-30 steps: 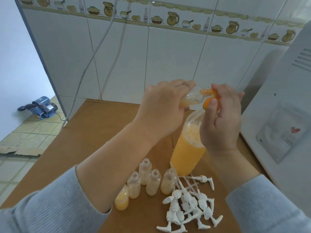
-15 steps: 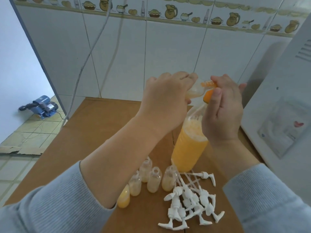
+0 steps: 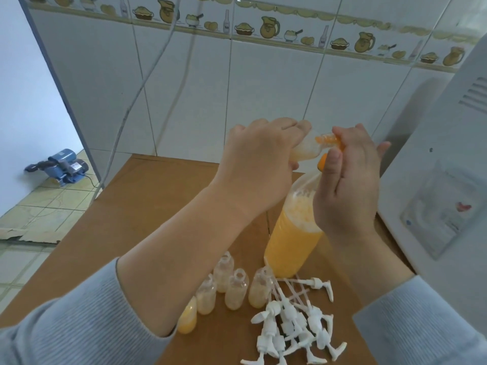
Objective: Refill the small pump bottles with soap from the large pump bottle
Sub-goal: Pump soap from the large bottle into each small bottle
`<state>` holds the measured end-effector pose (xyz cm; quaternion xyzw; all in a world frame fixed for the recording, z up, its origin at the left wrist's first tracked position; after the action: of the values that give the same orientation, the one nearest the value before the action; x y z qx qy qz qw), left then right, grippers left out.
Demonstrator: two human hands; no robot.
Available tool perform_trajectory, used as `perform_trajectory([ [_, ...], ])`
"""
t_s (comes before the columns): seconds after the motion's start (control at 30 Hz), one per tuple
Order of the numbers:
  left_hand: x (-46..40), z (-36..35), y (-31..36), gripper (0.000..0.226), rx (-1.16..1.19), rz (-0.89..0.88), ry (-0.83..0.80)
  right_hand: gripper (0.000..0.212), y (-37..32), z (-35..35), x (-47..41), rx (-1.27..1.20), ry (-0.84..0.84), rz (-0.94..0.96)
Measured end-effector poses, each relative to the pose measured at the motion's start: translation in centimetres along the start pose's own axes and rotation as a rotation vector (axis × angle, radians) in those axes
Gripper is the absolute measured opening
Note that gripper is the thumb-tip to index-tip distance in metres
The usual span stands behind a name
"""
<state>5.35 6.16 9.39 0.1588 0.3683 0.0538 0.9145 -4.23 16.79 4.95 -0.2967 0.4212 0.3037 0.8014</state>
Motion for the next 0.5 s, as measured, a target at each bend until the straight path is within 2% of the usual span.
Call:
perform_trajectory([
  [0.23, -0.3, 0.4, 0.1, 0.055, -0.026, 0.010, -0.003, 0.067, 0.3, 0.8, -0.8, -0.014, -0.105, 0.076],
  [0.33, -0.4, 0.8, 0.4, 0.055, -0.029, -0.012, 0.044, 0.068, 0.0, 1.2, -1.1, -0.033, -0.062, 0.054],
  [0.5, 0.1, 0.2, 0.4, 0.056, -0.007, -0.008, 0.025, 0.058, -0.2, 0.4, -0.2, 0.025, 0.037, 0.033],
])
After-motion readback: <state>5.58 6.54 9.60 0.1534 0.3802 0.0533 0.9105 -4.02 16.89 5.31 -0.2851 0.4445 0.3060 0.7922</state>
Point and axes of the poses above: each hand's wrist, its own x-axis away from the middle knuckle, its own z-axis out of the back of the hand, y = z × x, the point moved 1 cm from there along -x, towards the middle knuckle, and after that the axes turned 15 degrees about x, right-handed, at the moved point
